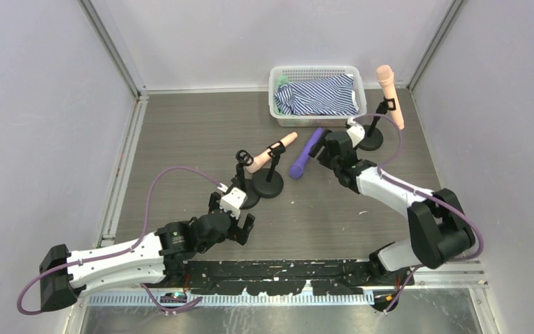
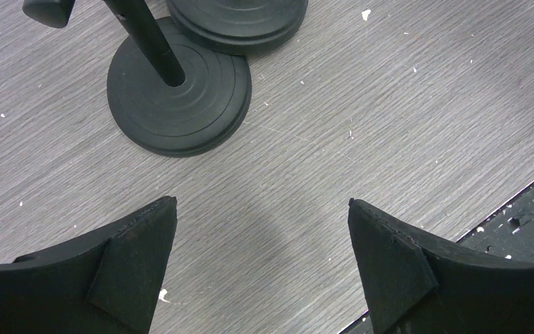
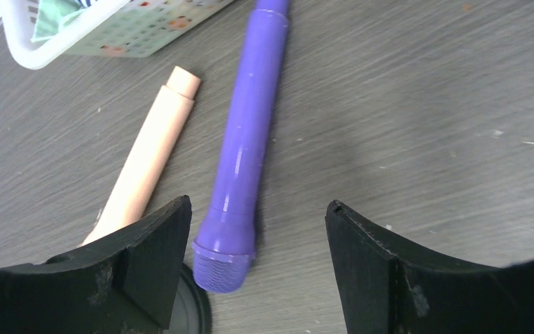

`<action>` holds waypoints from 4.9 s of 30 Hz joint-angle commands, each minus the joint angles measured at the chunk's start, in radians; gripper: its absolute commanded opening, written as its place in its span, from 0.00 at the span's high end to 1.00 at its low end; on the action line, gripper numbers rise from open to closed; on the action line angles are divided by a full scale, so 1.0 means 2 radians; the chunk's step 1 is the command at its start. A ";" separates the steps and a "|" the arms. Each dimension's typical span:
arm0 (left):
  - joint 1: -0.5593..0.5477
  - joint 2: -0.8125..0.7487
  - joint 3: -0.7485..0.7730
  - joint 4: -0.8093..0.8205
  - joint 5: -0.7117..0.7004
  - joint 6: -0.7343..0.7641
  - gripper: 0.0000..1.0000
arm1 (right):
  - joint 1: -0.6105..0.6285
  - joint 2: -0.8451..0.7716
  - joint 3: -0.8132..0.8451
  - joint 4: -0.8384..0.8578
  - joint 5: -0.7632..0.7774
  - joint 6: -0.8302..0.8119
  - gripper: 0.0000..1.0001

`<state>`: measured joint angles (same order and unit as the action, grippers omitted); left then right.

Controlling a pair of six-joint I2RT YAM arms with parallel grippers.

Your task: Attach the microphones to the stand

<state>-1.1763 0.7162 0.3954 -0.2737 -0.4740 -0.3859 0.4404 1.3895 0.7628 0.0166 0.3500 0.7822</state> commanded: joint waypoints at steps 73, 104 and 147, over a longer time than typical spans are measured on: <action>0.000 -0.189 0.049 -0.123 0.015 -0.111 0.00 | -0.102 -0.339 -0.066 -0.127 -0.128 -0.113 0.99; 0.023 0.077 0.457 -0.232 0.016 0.028 0.02 | 0.263 -0.268 0.025 -0.106 0.055 -0.610 0.99; 0.049 0.170 0.556 -0.328 0.223 0.191 0.08 | 0.412 -0.296 -0.002 -0.058 -0.023 -1.040 0.99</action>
<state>-1.0832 1.0832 1.4639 -0.9352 -0.0818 -0.0406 1.2514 0.8433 0.7483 0.0055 0.3340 -1.2358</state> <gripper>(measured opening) 0.926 0.444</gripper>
